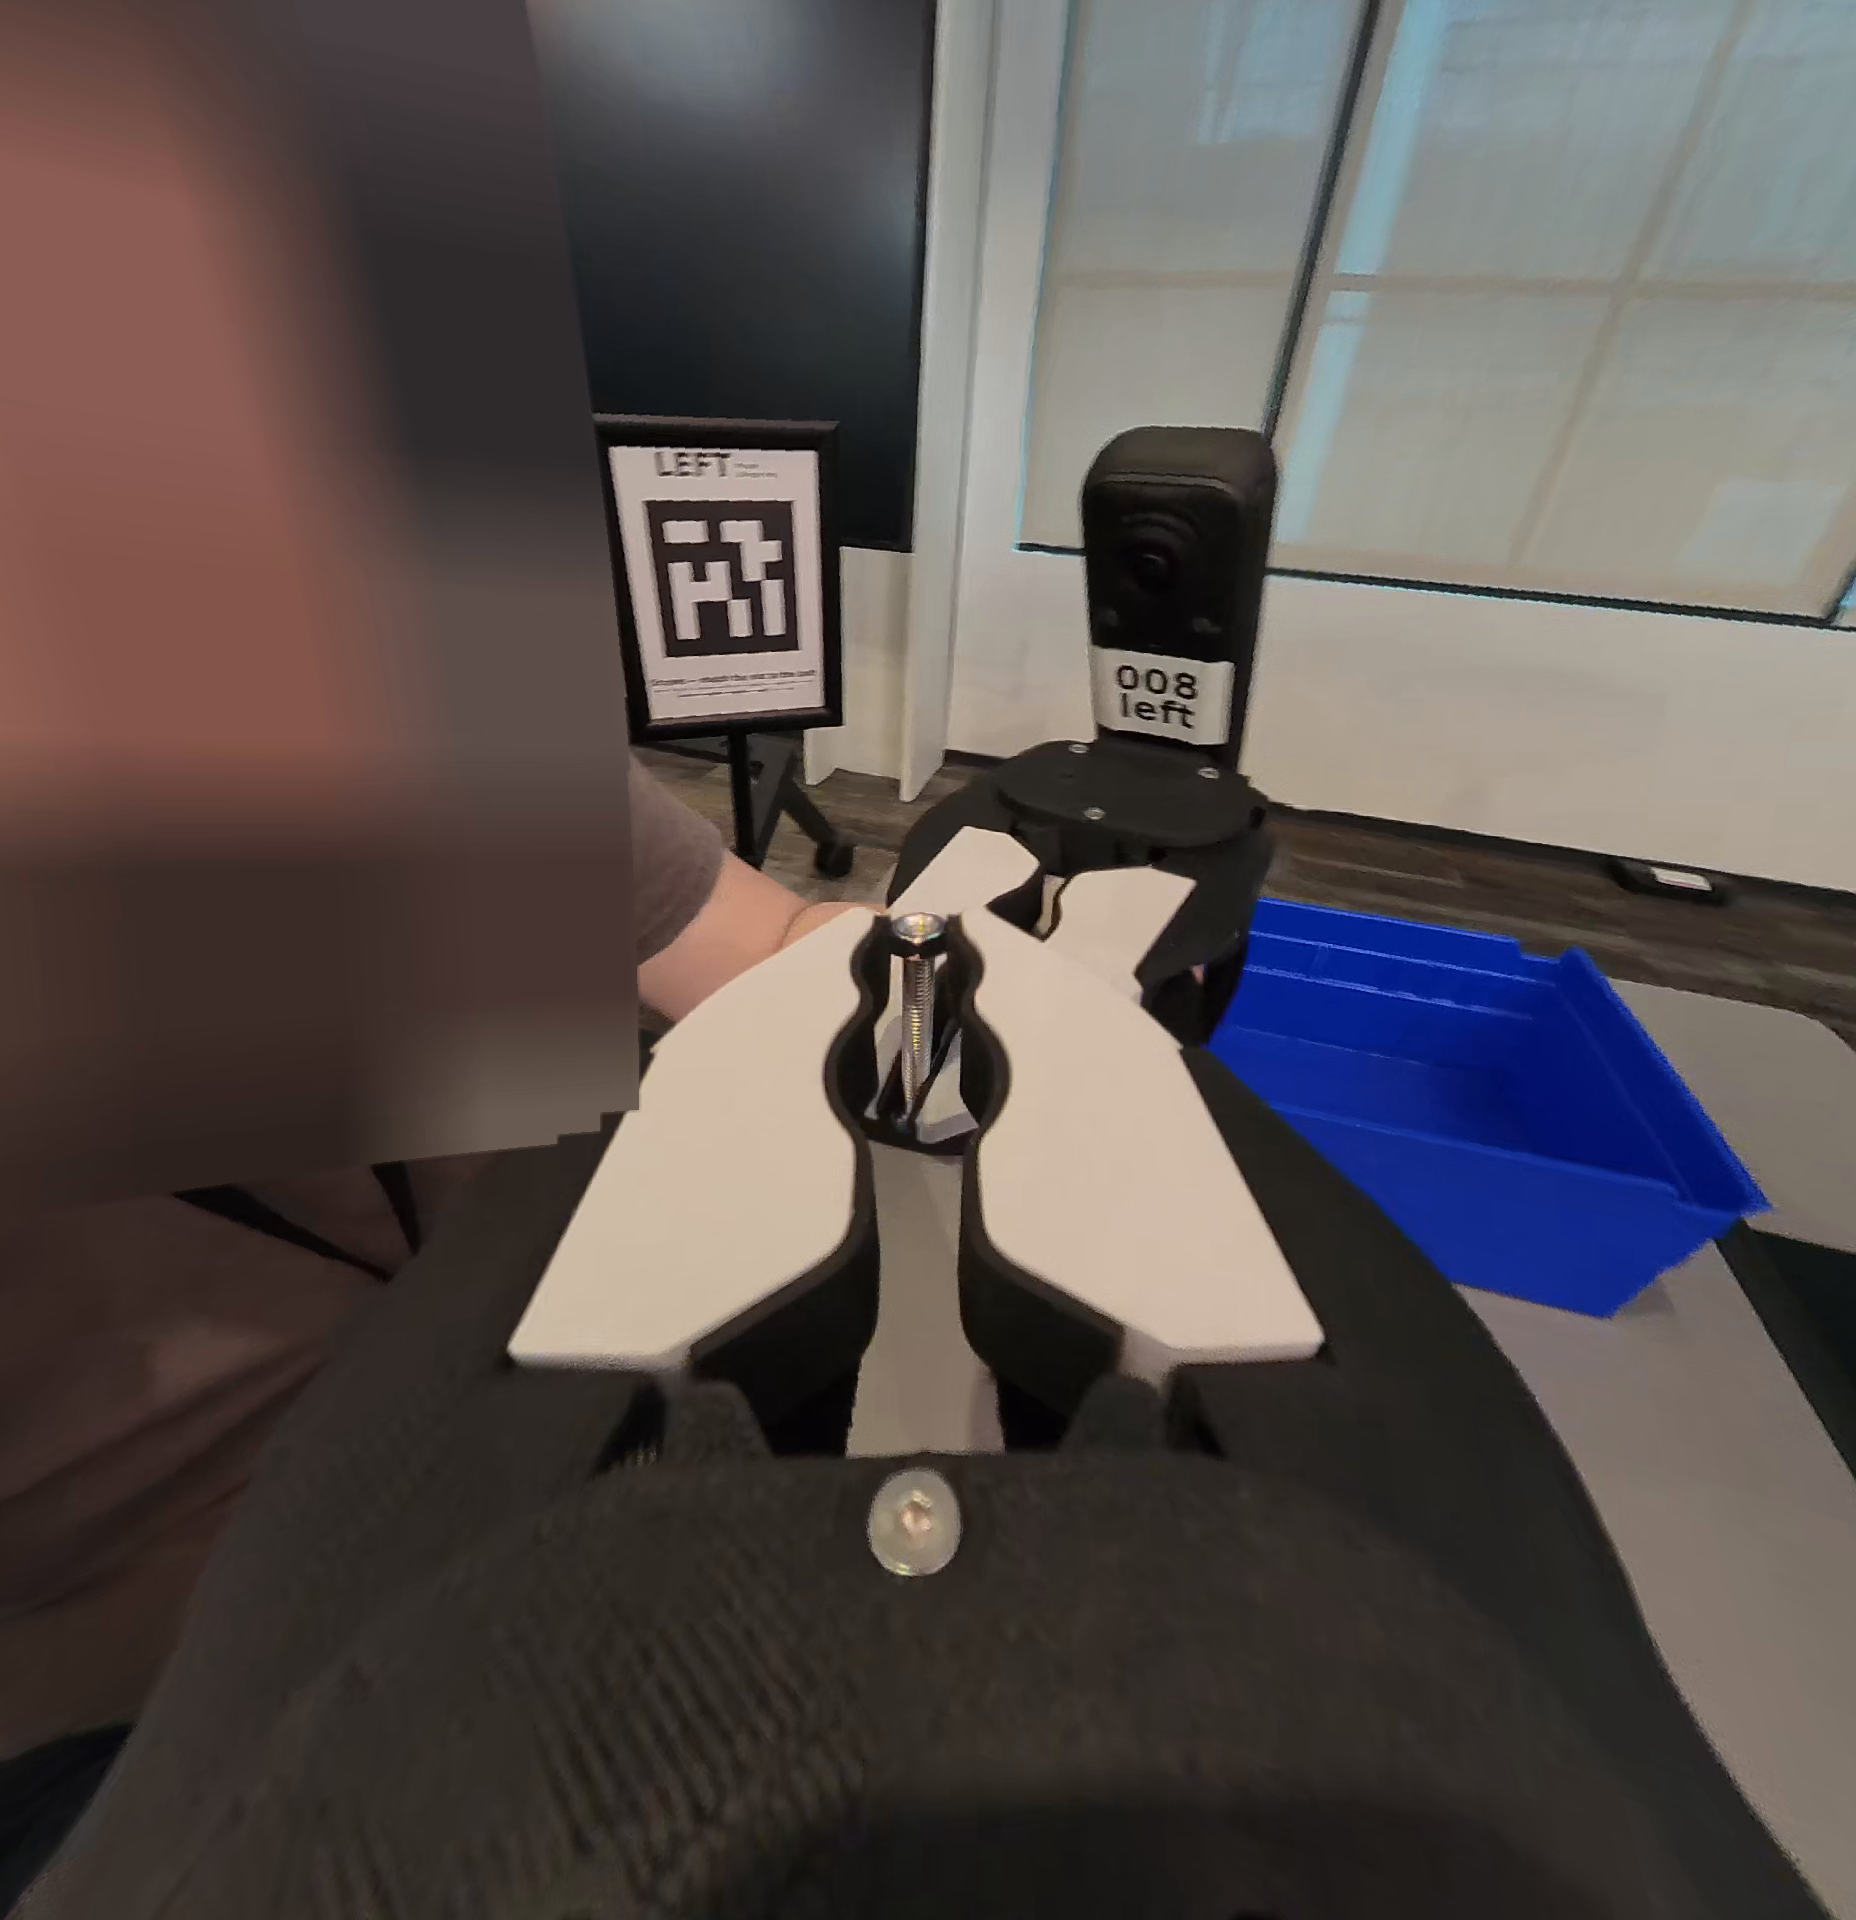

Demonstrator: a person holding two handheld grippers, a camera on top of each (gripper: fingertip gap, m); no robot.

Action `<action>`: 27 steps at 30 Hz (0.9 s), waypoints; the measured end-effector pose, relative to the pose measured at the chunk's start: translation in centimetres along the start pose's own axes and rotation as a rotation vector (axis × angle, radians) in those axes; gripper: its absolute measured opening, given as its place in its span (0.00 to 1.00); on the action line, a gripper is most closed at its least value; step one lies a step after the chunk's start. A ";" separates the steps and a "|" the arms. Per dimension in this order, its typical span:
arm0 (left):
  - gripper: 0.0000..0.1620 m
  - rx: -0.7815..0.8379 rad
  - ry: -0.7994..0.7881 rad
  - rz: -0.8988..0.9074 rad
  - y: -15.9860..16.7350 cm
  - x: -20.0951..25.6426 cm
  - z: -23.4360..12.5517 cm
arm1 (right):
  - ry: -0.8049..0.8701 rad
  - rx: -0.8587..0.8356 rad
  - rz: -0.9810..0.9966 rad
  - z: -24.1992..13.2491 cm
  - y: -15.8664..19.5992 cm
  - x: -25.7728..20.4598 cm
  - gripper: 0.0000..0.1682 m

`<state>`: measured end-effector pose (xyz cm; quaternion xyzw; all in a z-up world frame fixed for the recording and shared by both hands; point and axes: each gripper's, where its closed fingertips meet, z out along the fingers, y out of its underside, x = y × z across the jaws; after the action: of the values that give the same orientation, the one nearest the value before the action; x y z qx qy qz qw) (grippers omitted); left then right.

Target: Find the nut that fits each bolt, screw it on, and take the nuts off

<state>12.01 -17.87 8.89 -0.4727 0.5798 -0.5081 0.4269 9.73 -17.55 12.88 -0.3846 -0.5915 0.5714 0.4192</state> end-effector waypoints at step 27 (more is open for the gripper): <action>0.03 -0.001 -0.528 -0.067 0.4 -7.2 -2.8 | 0.560 0.088 0.091 -1.5 0.4 7.7 0.07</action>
<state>10.61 -10.30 8.94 -0.6080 0.4325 -0.3808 0.5462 8.46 -9.84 12.92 -0.5352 -0.4093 0.4861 0.5565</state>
